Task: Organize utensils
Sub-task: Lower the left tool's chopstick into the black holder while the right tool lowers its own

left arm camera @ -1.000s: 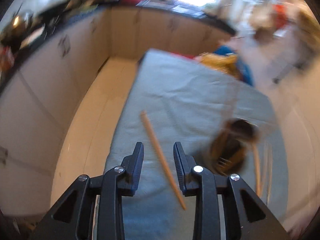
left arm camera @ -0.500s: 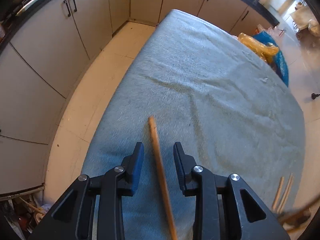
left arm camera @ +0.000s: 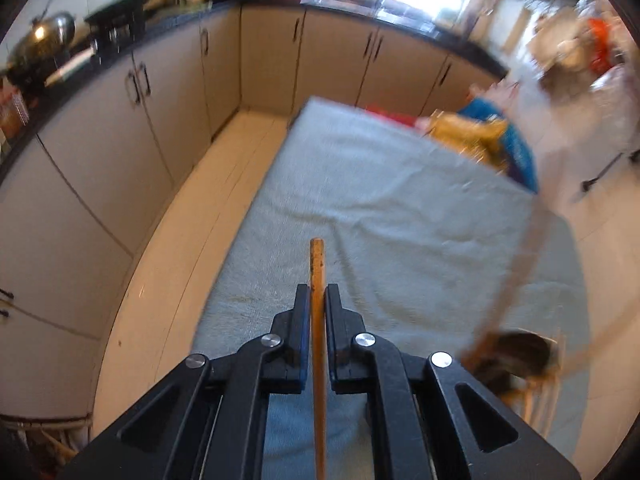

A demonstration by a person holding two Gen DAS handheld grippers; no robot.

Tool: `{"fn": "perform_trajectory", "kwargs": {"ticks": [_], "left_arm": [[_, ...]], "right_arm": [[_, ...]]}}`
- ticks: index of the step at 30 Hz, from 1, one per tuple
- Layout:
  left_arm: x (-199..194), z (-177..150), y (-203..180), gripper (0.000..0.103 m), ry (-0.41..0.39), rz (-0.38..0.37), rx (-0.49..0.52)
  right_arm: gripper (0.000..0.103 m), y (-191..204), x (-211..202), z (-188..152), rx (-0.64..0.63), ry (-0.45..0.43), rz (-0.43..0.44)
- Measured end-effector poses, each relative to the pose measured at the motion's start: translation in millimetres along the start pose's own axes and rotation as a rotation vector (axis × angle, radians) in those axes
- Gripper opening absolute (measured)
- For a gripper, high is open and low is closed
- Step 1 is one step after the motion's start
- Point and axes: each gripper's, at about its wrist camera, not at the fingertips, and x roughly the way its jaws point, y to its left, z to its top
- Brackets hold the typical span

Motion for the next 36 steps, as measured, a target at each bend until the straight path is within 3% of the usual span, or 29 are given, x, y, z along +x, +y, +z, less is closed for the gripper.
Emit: {"fn": "perform_trajectory", "kwargs": {"ticks": [9, 20, 28, 36], "left_arm": [[-104.0, 1.2, -4.7, 0.007, -0.178, -0.048, 0.053], [-144.6, 14.6, -15.0, 0.007, -0.268, -0.074, 0.067], [-193.7, 33.7, -30.3, 0.007, -0.373, -0.138, 0.082], [-178.9, 28.5, -46.2, 0.007, -0.394, -0.189, 0.1]], "right_arm": [[0.007, 24.6, 12.6, 14.0, -0.026, -0.034, 0.008], [0.007, 49.9, 31.2, 30.1, -0.085, -0.098, -0.024], [0.007, 66.2, 83.7, 47.6, -0.102, -0.138, -0.069], [0.007, 67.4, 137.8, 39.5, -0.1, -0.138, -0.149]]}}
